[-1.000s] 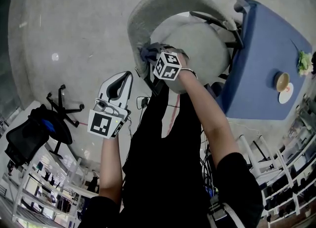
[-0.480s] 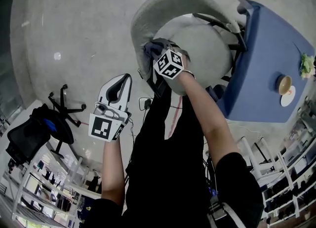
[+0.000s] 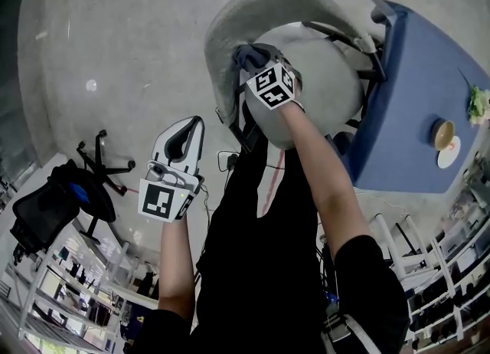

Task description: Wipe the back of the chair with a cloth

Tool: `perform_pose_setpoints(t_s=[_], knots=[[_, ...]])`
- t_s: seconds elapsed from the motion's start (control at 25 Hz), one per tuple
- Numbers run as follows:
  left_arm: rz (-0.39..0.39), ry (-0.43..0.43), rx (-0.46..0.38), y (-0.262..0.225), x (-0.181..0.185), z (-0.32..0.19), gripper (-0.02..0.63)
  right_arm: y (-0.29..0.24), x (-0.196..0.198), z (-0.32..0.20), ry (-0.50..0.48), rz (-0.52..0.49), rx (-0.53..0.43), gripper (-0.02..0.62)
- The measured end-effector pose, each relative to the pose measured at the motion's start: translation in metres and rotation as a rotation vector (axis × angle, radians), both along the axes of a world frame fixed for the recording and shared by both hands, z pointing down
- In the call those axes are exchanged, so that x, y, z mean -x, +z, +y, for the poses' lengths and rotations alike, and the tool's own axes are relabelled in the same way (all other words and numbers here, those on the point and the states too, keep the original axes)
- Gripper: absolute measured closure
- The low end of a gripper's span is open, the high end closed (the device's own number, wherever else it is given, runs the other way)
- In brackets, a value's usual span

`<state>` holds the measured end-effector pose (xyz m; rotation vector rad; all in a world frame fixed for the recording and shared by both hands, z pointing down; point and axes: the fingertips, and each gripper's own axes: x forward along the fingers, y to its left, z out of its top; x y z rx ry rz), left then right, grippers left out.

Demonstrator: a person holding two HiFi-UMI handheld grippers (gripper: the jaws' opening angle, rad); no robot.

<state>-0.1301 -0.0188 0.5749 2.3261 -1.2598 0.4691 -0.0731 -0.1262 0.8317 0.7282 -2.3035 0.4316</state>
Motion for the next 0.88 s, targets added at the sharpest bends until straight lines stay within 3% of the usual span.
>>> perform_pose_setpoints(t_s=[0.44,0.88], knots=[[0.006,0.011,0.004,0.003,-0.005,-0.005,0.583,-0.001,-0.037,-0.044,0.186,-0.027,0.02,0.499],[0.007,0.022,0.008,0.005,-0.009,-0.012,0.583,-0.004,-0.11,-0.089,0.414,-0.021,-0.004,0.503]])
